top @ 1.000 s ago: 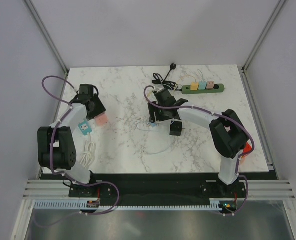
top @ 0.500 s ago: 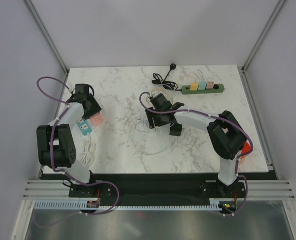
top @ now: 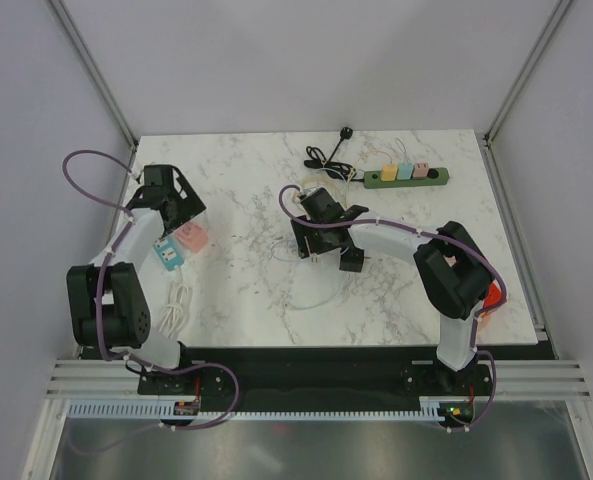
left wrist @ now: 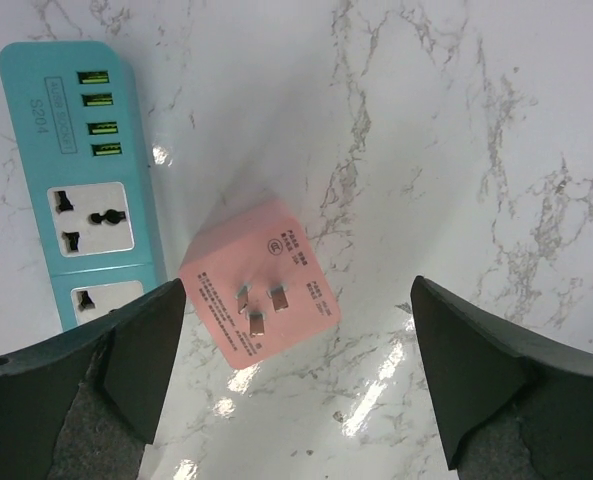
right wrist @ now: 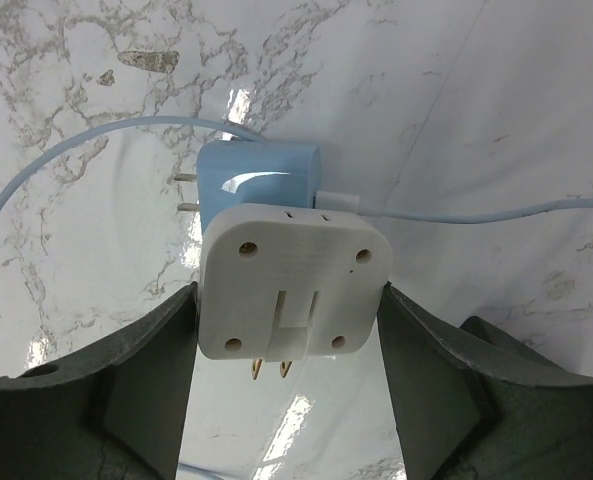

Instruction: Pull the plug off the socket

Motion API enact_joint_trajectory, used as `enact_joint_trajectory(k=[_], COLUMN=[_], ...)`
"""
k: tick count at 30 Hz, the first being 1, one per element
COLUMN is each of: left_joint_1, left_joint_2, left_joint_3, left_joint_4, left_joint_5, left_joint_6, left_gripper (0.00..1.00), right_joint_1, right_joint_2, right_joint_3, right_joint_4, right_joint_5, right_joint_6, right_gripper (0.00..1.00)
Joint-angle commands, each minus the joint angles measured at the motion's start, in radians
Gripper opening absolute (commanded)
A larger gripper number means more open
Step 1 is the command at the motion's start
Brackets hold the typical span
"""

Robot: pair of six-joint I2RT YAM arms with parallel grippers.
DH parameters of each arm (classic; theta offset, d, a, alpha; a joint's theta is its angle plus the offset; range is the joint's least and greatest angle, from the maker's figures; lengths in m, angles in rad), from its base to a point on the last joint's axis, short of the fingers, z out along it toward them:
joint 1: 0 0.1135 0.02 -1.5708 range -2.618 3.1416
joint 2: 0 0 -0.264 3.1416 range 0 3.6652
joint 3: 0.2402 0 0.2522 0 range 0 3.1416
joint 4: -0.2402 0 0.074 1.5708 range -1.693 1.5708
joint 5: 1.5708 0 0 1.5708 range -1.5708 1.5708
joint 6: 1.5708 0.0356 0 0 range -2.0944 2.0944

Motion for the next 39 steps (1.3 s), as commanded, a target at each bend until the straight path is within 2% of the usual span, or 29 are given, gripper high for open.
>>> enact_joint_trajectory(k=[1, 11, 15, 17, 18, 24, 29, 36, 39], left_joint_1=[-0.002, -0.002, -0.002, -0.002, 0.0, -0.002, -0.019, -0.075, -0.103], left_joint_2=[-0.069, -0.186, -0.223, -0.234, -0.237, -0.249, -0.283, -0.225, -0.234], left_joint_3=[-0.008, -0.048, -0.085, -0.097, -0.097, -0.109, -0.159, -0.14, -0.152], left_joint_4=[0.041, 0.076, 0.124, 0.145, 0.147, 0.182, 0.252, 0.303, 0.329], left_joint_5=[0.045, 0.212, 0.336, 0.377, 0.401, 0.508, 0.588, 0.781, 0.811], left_joint_6=[-0.021, -0.042, -0.071, -0.074, -0.082, -0.125, -0.16, -0.203, -0.223], left_gripper=[1.0, 1.0, 1.0, 1.0, 1.0, 1.0, 1.0, 1.0, 1.0], right_joint_1=[0.009, 0.011, 0.009, 0.009, 0.009, 0.009, 0.007, -0.048, -0.095], right_joint_2=[-0.007, -0.053, -0.094, -0.105, -0.113, -0.137, -0.212, -0.38, -0.484], right_joint_3=[-0.002, 0.002, 0.033, 0.058, 0.065, 0.133, 0.128, 0.018, -0.048], right_joint_4=[-0.01, -0.065, -0.093, -0.113, -0.122, -0.194, -0.258, -0.321, -0.326], right_joint_5=[-0.004, 0.05, 0.06, 0.071, 0.083, 0.112, 0.198, 0.286, 0.33], right_joint_6=[0.005, 0.028, 0.042, 0.046, 0.046, 0.063, 0.086, 0.19, 0.259], right_gripper=[0.58, 0.78, 0.8, 0.88, 0.98, 0.98, 0.98, 0.98, 0.98])
